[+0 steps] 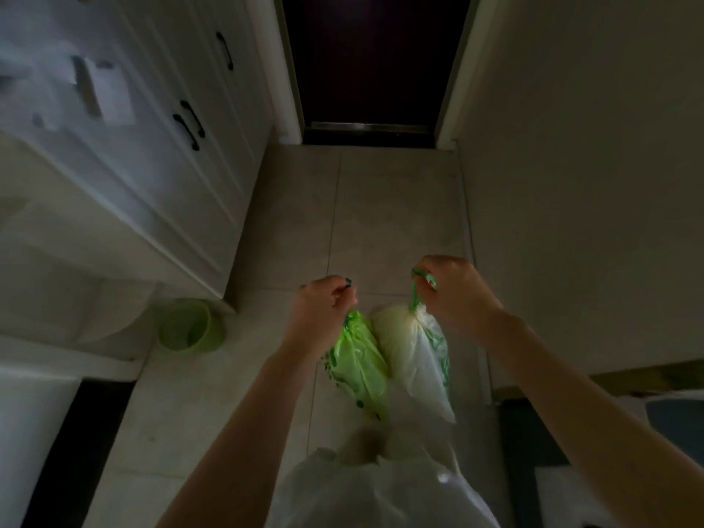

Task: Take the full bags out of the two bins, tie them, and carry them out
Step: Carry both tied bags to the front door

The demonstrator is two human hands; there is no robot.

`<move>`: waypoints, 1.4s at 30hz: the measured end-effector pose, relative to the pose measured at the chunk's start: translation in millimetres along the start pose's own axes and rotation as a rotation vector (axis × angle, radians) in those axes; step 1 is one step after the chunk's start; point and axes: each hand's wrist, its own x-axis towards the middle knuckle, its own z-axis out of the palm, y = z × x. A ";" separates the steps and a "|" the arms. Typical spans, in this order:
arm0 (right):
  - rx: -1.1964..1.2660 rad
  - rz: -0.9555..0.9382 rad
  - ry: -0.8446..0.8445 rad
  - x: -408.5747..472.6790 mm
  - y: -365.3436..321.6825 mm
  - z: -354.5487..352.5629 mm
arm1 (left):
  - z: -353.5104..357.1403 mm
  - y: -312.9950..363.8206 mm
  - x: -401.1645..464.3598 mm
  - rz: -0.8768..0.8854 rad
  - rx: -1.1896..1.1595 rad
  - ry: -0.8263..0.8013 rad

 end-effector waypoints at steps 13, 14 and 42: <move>0.020 -0.128 -0.041 281.6 62.2 -12.8 | 3.9 37.7 278.6 -0.092 -0.053 0.112; 0.027 -0.130 -0.051 305.0 65.3 -15.0 | 2.5 42.0 299.8 -0.088 -0.045 0.115; -0.006 -0.138 -0.104 884.4 101.9 -32.1 | -53.5 43.5 865.7 -0.142 -0.068 0.122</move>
